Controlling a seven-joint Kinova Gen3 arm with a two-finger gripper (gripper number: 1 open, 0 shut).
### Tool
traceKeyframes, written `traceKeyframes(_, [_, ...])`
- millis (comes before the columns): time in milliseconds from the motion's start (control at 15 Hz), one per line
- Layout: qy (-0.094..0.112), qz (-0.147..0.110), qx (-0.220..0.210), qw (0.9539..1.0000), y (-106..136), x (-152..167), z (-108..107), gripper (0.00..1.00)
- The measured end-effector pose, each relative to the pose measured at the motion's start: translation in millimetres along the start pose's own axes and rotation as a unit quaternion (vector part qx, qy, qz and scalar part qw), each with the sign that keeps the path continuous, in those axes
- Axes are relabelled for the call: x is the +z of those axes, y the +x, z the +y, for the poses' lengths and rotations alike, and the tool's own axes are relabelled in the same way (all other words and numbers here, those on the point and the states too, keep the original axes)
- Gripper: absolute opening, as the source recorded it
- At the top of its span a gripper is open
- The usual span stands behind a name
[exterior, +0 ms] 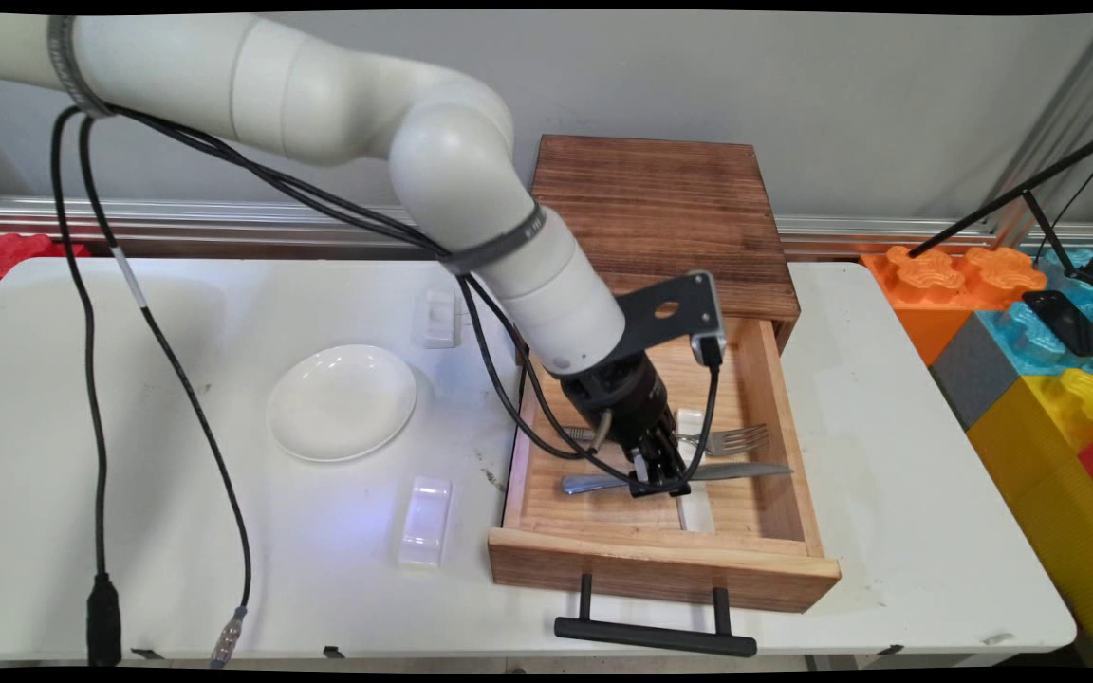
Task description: Place the picked object into the drawer
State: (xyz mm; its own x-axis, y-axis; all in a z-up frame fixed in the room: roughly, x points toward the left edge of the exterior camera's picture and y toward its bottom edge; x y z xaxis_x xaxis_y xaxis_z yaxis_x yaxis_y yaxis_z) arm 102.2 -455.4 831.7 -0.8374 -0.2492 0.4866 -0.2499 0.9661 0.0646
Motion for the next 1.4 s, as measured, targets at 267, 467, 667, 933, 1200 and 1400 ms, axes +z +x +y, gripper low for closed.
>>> traceKeyframes(267, [-0.002, -0.008, -0.002, 1.0000, -6.4, 16.2, -0.9, 0.00])
traceKeyframes(467, [-0.003, -0.011, -0.004, 0.9999, -9.2, 22.7, -1.4, 0.00])
traceKeyframes(667, [-0.004, -0.015, -0.007, 0.9999, -11.5, 26.7, -1.8, 0.00])
traceKeyframes(933, [-0.007, -0.019, -0.013, 0.9997, -14.7, 30.9, -2.1, 0.00])
traceKeyframes(1200, [-0.008, -0.023, -0.017, 0.9996, -17.7, 32.9, -2.7, 0.00])
traceKeyframes(1400, [-0.007, -0.024, -0.018, 0.9995, -18.6, 32.9, -3.6, 0.00])
